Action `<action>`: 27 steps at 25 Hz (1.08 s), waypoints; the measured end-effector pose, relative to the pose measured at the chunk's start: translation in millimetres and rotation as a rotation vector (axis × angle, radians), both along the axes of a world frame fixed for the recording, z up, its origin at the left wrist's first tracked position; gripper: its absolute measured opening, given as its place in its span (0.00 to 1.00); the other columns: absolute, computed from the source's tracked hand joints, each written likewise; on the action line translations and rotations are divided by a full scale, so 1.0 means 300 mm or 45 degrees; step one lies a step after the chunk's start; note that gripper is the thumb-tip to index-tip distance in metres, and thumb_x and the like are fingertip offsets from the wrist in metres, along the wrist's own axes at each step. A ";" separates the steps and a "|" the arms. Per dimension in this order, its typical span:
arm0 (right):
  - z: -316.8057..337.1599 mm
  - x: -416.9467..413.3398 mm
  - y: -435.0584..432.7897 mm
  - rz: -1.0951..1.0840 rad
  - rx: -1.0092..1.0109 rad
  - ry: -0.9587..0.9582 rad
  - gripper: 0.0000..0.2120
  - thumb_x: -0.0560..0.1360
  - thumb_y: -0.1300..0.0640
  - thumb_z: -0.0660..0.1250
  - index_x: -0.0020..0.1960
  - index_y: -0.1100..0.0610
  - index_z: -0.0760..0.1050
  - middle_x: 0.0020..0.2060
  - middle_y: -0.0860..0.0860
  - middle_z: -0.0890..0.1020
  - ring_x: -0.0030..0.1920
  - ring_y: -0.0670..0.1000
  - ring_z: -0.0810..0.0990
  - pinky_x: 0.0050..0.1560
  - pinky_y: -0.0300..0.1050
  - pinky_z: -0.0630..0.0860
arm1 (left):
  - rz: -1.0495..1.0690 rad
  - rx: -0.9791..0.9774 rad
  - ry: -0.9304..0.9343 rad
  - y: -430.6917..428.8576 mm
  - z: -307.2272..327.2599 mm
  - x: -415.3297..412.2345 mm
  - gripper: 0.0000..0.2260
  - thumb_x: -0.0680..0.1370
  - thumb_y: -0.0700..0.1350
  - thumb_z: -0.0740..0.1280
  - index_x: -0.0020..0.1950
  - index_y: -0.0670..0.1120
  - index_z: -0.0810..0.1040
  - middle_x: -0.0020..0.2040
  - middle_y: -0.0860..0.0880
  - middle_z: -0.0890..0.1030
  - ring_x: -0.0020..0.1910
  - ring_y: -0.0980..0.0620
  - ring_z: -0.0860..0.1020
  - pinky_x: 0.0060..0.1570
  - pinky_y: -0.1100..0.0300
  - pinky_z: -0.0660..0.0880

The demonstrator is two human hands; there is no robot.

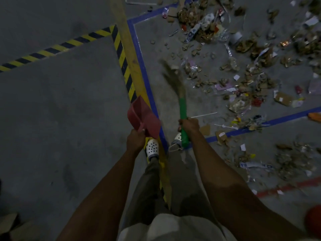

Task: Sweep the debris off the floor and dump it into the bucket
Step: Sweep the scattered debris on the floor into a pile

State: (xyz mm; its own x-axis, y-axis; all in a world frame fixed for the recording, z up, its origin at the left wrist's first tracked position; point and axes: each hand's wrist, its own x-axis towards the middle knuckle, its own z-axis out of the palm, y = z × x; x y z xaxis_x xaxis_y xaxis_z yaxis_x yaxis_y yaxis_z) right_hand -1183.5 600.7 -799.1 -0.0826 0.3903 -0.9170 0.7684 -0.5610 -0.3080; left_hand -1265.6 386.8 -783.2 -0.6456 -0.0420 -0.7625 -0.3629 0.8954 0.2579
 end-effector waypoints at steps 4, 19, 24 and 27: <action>0.213 0.055 -0.092 0.102 0.218 -0.036 0.09 0.78 0.60 0.65 0.55 0.64 0.78 0.47 0.61 0.84 0.42 0.59 0.83 0.49 0.55 0.82 | -0.052 0.089 0.004 0.066 0.089 0.000 0.23 0.83 0.54 0.59 0.61 0.34 0.76 0.58 0.34 0.79 0.57 0.36 0.78 0.56 0.46 0.74; 0.370 -0.499 -0.106 0.786 0.068 0.108 0.14 0.73 0.59 0.73 0.55 0.66 0.81 0.43 0.62 0.85 0.40 0.59 0.85 0.46 0.55 0.85 | 0.022 0.148 -0.016 0.034 0.212 -0.453 0.24 0.84 0.55 0.57 0.70 0.38 0.72 0.67 0.36 0.75 0.65 0.37 0.74 0.64 0.48 0.71; 0.288 -0.738 0.029 0.627 0.144 -0.086 0.18 0.77 0.61 0.70 0.63 0.70 0.77 0.56 0.65 0.82 0.55 0.63 0.83 0.59 0.57 0.80 | -0.008 0.111 -0.024 0.012 0.156 -0.761 0.24 0.83 0.56 0.57 0.62 0.35 0.75 0.59 0.35 0.79 0.58 0.37 0.78 0.59 0.47 0.73; 0.282 -0.832 0.053 0.035 0.084 -0.103 0.16 0.79 0.66 0.67 0.63 0.73 0.76 0.49 0.65 0.81 0.41 0.59 0.80 0.52 0.55 0.79 | -0.068 0.076 -0.020 0.036 0.137 -0.944 0.23 0.83 0.56 0.58 0.62 0.36 0.73 0.59 0.36 0.79 0.58 0.37 0.78 0.59 0.45 0.74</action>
